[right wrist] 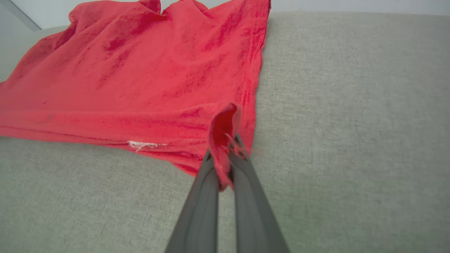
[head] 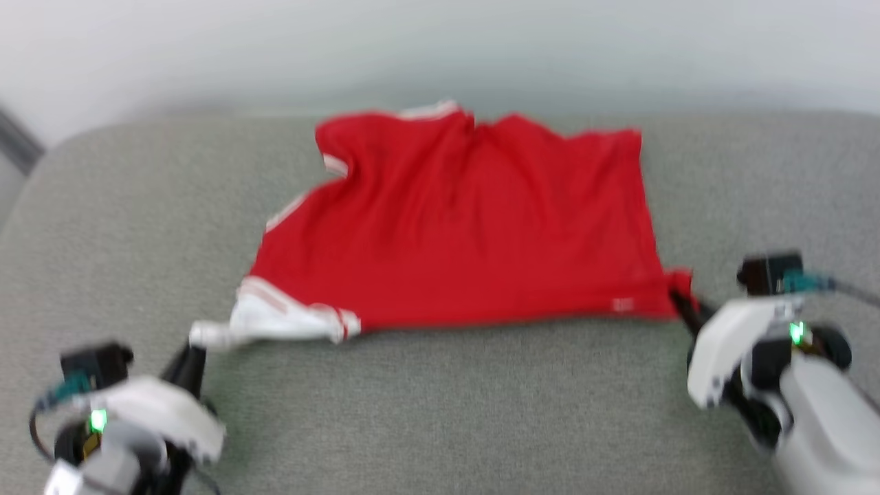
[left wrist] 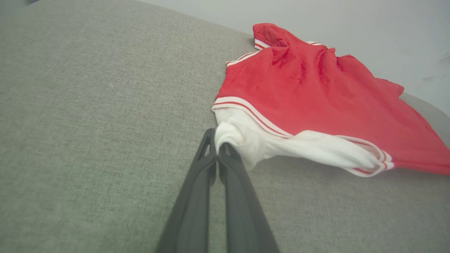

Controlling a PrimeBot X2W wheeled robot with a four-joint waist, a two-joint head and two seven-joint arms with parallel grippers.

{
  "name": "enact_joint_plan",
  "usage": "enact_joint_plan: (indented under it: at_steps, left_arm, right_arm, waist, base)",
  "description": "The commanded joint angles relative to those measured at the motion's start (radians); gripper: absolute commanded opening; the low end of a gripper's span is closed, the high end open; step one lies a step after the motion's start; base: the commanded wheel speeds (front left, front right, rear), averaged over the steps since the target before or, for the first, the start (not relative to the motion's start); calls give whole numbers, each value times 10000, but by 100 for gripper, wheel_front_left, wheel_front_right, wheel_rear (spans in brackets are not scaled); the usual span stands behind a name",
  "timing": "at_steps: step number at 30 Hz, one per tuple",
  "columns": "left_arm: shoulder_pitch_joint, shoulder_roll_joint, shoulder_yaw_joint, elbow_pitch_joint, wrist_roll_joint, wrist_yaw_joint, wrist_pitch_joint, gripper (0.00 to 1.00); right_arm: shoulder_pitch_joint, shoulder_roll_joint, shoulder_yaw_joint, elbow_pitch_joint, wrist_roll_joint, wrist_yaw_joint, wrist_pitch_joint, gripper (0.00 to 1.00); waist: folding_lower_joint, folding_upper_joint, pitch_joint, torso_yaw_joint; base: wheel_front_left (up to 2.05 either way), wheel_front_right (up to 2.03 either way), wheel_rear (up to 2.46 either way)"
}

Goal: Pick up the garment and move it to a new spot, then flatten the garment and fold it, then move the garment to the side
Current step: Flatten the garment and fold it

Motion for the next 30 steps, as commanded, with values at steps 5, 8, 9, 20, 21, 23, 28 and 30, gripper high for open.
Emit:
enact_joint_plan:
  at_steps: [5, 8, 9, 20, 21, 23, 28, 30]
  left_arm:
    - [2288, 469, 171, -1562, -333, 991, 114, 0]
    - [3451, 639, 234, -2736, -549, 1591, 335, 0]
    - [3827, 735, 245, -3108, -606, 1799, 461, 0]
    - [6313, 1854, 698, -6924, -961, 3605, 1271, 0]
    - [6237, 1882, 704, -7088, -951, 3646, 1304, 0]
    - [5910, 1887, 695, -7300, -917, 3638, 1392, 0]
    - [5194, 1784, 666, -7250, -836, 3497, 1496, 0]
    - [4420, 1686, 582, -6978, -728, 3255, 1572, 0]
  right_arm:
    - [2538, -586, -448, -1572, 208, -28, 577, 0]
    - [3946, -528, -935, -2765, 79, -26, 1125, 0]
    - [4409, -468, -1120, -3179, -21, -26, 1414, 0]
    - [7705, 725, -3470, -7810, -1380, -25, 4474, 0]
    - [7701, 873, -3552, -8054, -1464, -23, 4612, 0]
    - [7510, 1108, -3657, -8333, -1673, -23, 4835, 0]
    - [6781, 1272, -3529, -8455, -1955, -20, 4978, 0]
    - [6119, 1352, -3448, -8185, -1997, -20, 4905, 0]
  waist:
    - [3, 0, -1355, 272]
    - [3, 0, -1603, 309]
    - [3, 0, -1640, 297]
    - [3, 0, -1604, 176]
    - [3, 0, -1550, 155]
    - [3, 0, -1436, 135]
    - [3, 0, -1015, 24]
    - [3, 0, -559, -46]
  base:
    - [0, 0, 0]
    - [0, 0, 0]
    - [0, 0, 0]
    - [0, 0, 0]
    - [0, 0, 0]
    - [0, 0, 0]
    - [0, 0, 0]
    - [0, 0, 0]
